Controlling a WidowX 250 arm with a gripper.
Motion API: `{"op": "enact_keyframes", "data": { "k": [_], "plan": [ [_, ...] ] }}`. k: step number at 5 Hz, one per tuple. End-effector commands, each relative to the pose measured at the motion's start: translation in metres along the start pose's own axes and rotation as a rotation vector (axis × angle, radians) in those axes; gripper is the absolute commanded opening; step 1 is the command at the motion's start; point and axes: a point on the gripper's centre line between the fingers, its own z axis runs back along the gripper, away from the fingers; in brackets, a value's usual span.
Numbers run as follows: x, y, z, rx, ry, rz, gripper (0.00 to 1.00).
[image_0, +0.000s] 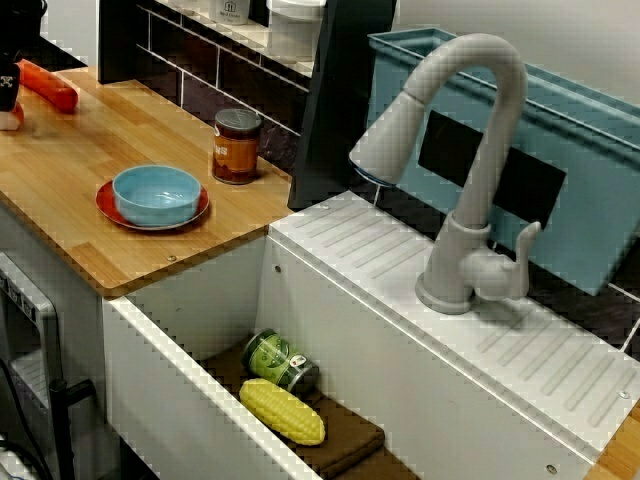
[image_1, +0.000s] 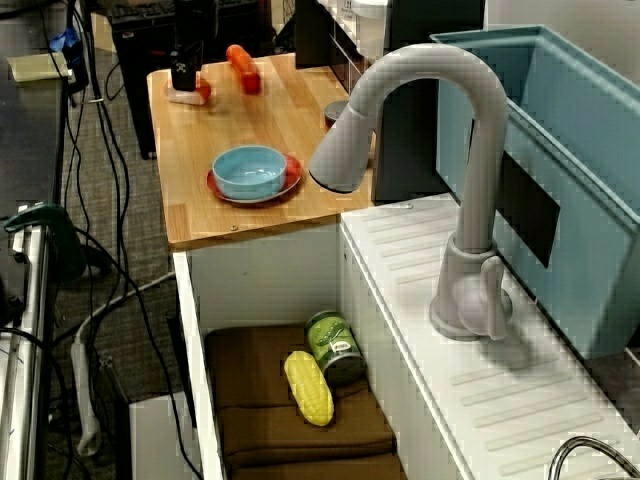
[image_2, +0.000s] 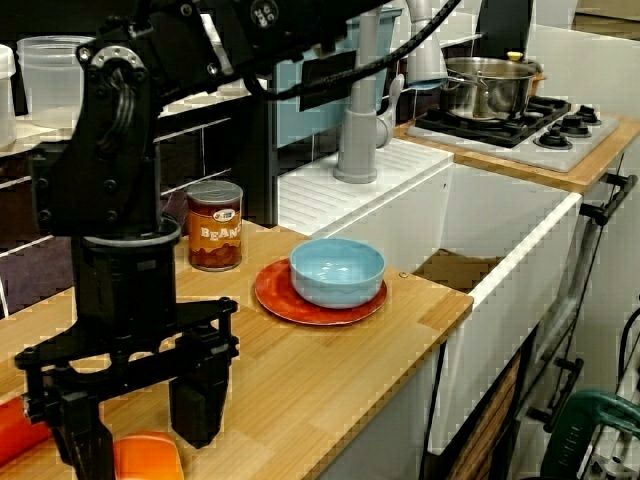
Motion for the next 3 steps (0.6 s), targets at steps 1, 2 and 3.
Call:
{"op": "enact_keyframes", "data": {
  "k": [1,2,3],
  "plan": [
    [0.0053,0.0018,0.0276,0.071,-0.026,-0.007,1.0],
    [0.006,0.0029,0.0248,0.061,-0.02,0.003,1.0],
    [0.0064,0.0043,0.0224,0.051,-0.014,0.009,1.0]
  ]
}}
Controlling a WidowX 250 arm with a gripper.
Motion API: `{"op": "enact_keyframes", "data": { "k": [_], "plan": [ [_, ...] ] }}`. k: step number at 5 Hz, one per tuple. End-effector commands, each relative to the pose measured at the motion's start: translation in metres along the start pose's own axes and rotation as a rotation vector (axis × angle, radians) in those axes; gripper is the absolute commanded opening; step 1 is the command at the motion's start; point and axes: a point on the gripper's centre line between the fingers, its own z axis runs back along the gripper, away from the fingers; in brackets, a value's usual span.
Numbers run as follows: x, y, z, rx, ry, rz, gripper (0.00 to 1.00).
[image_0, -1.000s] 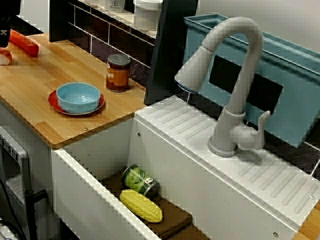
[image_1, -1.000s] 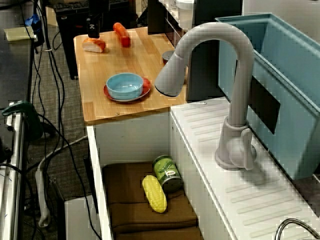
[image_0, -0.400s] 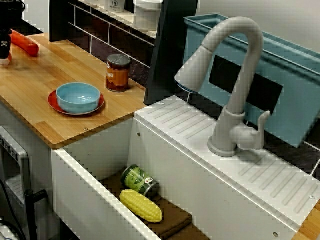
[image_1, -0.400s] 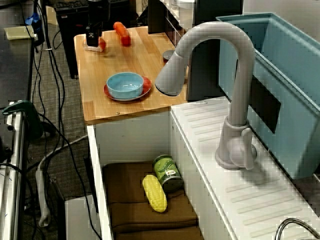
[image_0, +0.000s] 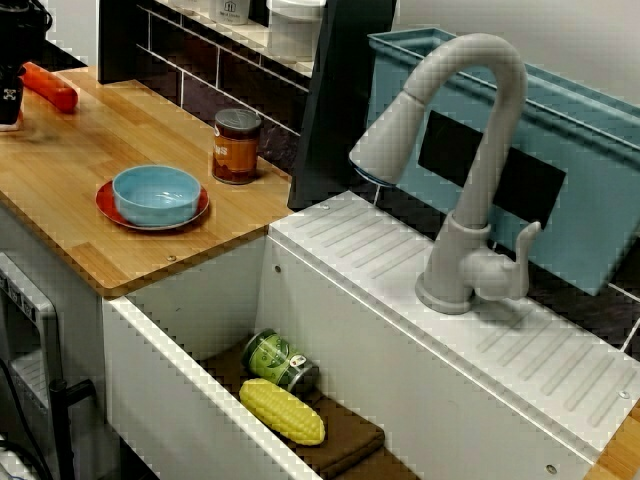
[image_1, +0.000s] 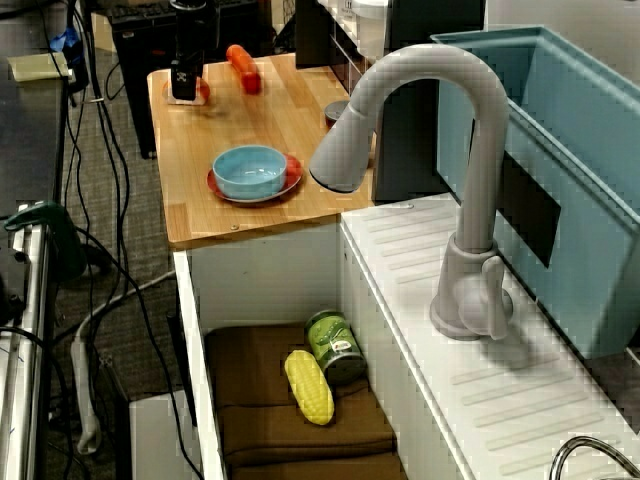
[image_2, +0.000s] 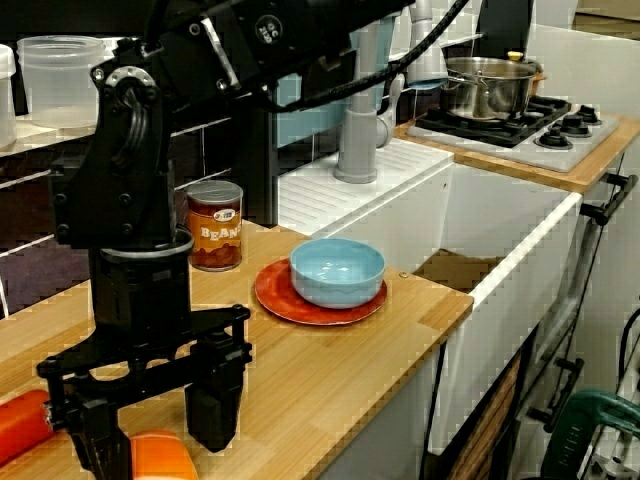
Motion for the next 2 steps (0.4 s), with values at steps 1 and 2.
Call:
{"op": "enact_keyframes", "data": {
  "k": [1,2],
  "plan": [
    [0.0059,0.0106,0.0278,0.064,-0.026,0.012,1.0],
    [0.0063,0.0077,0.0277,0.069,-0.023,0.006,1.0]
  ]
}}
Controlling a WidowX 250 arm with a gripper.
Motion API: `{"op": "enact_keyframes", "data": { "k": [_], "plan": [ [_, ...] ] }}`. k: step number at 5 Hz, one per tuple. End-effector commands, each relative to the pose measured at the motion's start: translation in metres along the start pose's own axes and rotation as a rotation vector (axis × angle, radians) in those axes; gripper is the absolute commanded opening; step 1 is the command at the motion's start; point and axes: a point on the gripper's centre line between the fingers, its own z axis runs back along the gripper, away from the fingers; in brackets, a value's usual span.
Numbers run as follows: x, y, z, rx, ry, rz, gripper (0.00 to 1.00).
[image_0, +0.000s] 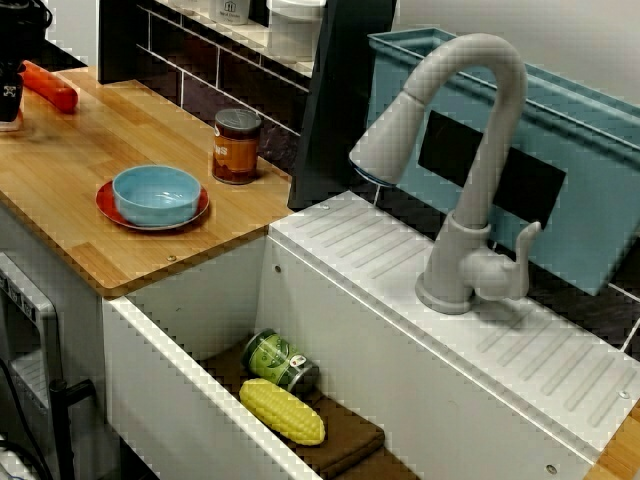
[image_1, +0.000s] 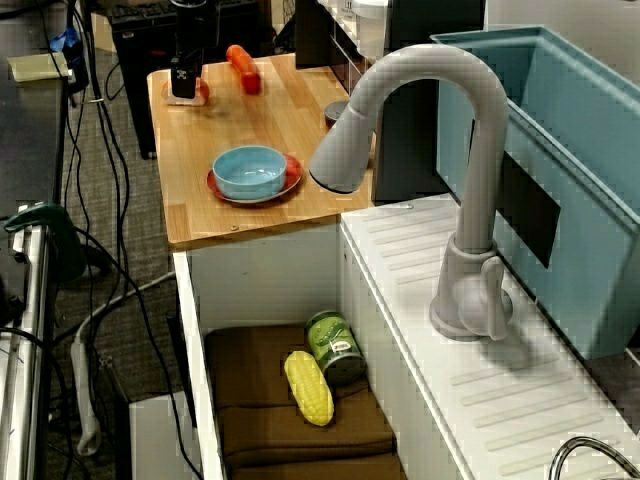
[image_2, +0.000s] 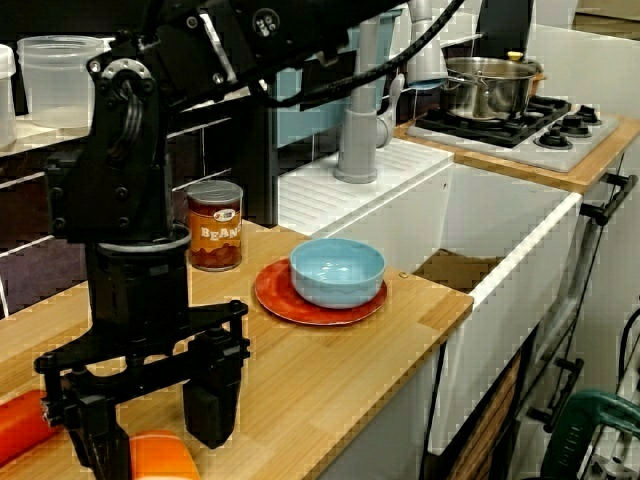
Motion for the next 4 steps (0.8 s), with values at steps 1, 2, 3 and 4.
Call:
{"op": "enact_keyframes", "data": {
  "k": [1,2,3,4],
  "plan": [
    [0.0063,0.0061,0.0235,0.066,-0.024,0.0,1.0],
    [0.0082,0.0057,0.0182,0.073,-0.013,0.002,1.0],
    [0.0081,0.0071,0.0158,0.07,-0.008,0.008,1.0],
    [0.0072,0.0073,0.0154,0.061,-0.002,0.014,0.72]
  ]
}}
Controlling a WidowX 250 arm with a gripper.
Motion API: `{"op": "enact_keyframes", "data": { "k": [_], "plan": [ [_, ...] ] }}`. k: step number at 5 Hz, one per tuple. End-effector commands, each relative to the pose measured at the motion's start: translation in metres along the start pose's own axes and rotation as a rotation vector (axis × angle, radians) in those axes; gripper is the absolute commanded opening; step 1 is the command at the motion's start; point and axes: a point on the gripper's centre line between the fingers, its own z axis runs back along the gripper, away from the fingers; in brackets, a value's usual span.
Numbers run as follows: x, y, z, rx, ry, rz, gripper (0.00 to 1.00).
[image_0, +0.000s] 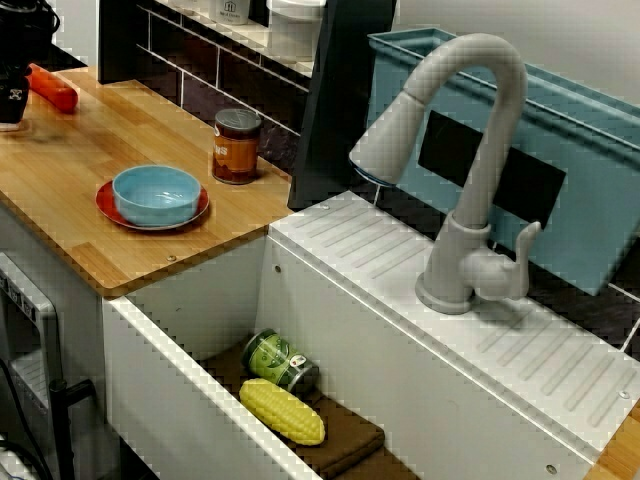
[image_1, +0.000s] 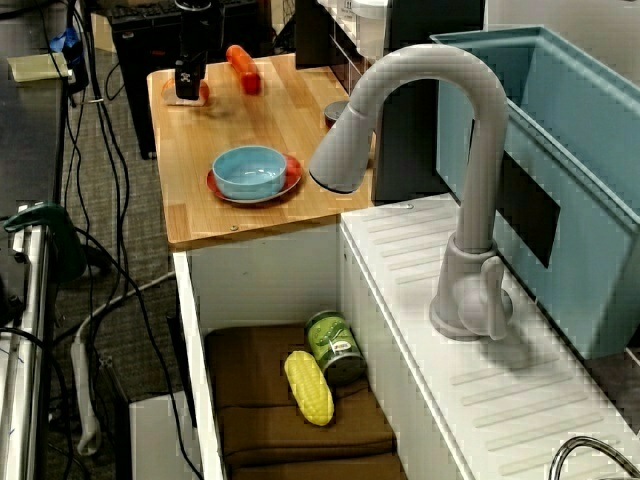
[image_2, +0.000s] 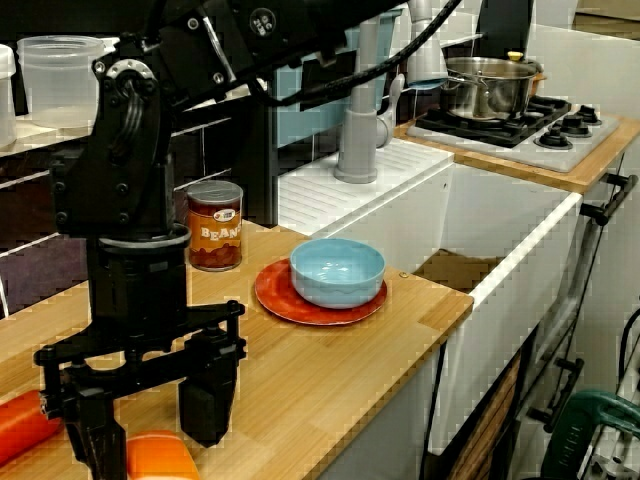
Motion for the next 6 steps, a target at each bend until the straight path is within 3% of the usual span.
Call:
{"op": "enact_keyframes", "data": {
  "k": [1,4,6],
  "plan": [
    [0.003,0.006,0.015,0.032,-0.006,-0.001,0.0],
    [0.002,0.004,0.018,0.019,-0.003,-0.003,0.0],
    [0.0,0.002,0.047,0.009,-0.072,-0.008,0.0]
  ]
}}
